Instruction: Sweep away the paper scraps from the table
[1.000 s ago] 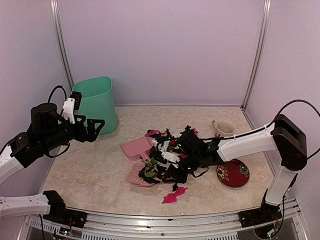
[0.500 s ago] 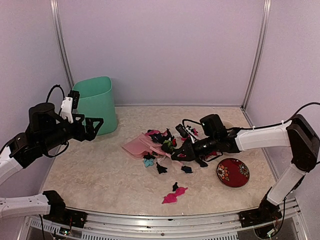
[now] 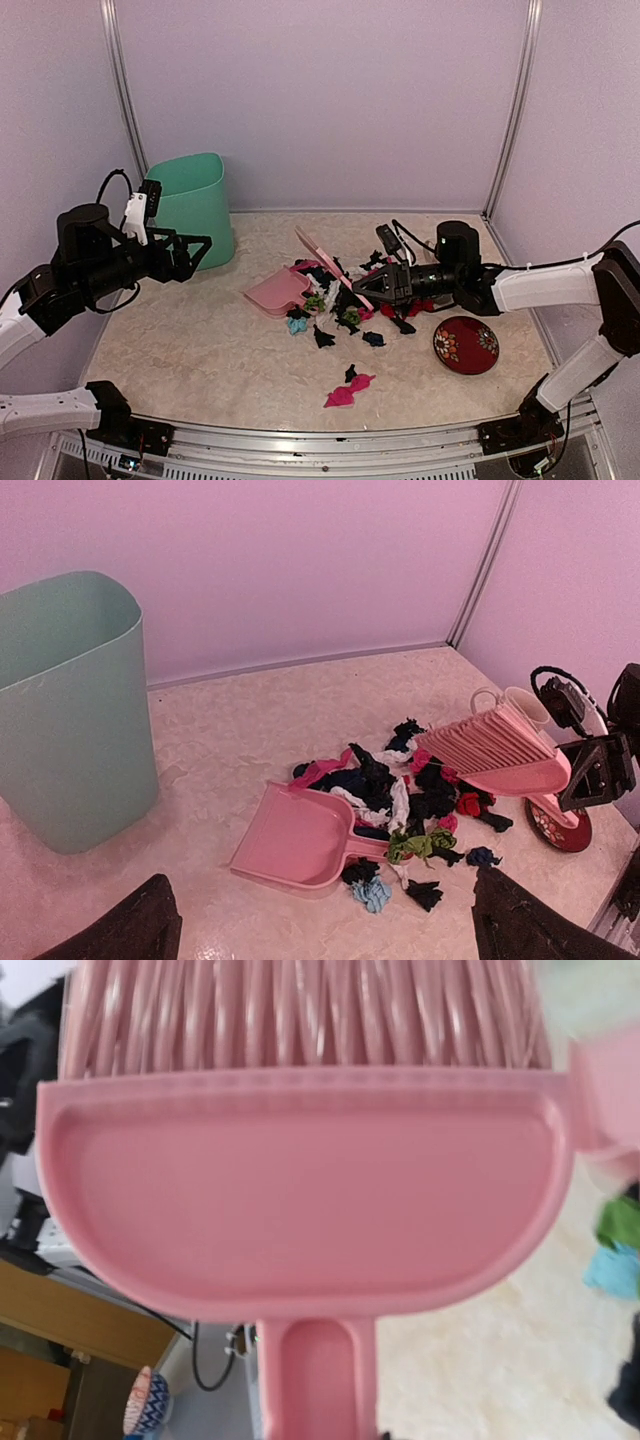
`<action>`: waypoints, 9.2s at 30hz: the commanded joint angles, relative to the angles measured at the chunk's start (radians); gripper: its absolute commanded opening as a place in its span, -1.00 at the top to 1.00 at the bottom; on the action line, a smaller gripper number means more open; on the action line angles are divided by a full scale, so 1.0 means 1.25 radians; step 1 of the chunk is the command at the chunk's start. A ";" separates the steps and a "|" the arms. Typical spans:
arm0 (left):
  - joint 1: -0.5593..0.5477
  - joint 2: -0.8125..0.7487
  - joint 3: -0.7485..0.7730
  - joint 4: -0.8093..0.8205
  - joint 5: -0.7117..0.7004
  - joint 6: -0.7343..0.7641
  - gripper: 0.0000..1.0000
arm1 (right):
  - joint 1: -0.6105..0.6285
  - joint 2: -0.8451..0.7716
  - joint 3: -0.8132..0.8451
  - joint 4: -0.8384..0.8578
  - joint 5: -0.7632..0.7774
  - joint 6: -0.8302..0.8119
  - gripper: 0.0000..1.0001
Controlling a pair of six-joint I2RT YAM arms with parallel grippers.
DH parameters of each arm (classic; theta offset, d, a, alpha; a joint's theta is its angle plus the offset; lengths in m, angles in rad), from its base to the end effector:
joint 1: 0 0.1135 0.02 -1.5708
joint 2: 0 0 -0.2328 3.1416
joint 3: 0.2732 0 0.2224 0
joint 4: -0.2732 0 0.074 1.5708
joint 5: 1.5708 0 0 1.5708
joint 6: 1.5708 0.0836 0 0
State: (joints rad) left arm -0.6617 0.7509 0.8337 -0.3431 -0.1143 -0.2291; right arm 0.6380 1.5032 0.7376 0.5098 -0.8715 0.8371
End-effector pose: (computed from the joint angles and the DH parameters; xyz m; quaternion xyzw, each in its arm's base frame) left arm 0.1716 -0.1215 0.3094 0.1359 0.7806 -0.2212 0.5685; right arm 0.2221 0.2443 0.2083 -0.1854 0.7396 0.6198 0.1854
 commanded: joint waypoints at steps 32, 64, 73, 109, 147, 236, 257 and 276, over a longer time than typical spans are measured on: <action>-0.080 0.125 -0.056 0.182 0.431 -0.295 -0.98 | 0.420 -0.184 0.031 -0.269 0.747 -1.149 1.00; -0.121 0.225 -0.119 0.386 0.526 -0.335 -0.20 | 0.432 -0.153 0.089 -0.248 0.782 -1.192 1.00; -0.120 0.238 -0.120 0.389 0.522 -0.324 0.57 | 0.432 -0.157 0.086 -0.259 0.780 -1.185 1.00; -0.085 0.121 -0.217 0.586 0.501 -0.286 1.00 | 0.174 -0.322 -0.024 -0.175 0.303 -0.445 -0.59; -0.157 0.181 -0.250 0.833 0.483 -0.344 1.00 | 0.224 -0.097 -0.005 0.409 0.182 0.000 0.17; -0.159 0.204 -0.249 0.263 -0.081 -0.427 -0.97 | 0.286 -0.060 0.129 -0.218 0.790 -0.323 1.00; -0.152 0.227 -0.241 0.278 -0.035 -0.413 -0.97 | 0.260 -0.106 0.143 -0.355 1.136 -0.417 1.00; -0.152 0.227 -0.220 0.266 -0.033 -0.408 -0.97 | 0.303 -0.113 0.104 -0.317 0.928 -0.348 1.00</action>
State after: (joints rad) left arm -0.8536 1.0573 0.5301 -0.0086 -0.1562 -0.7547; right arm 1.0100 1.3262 0.8864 0.0998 0.3161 0.3626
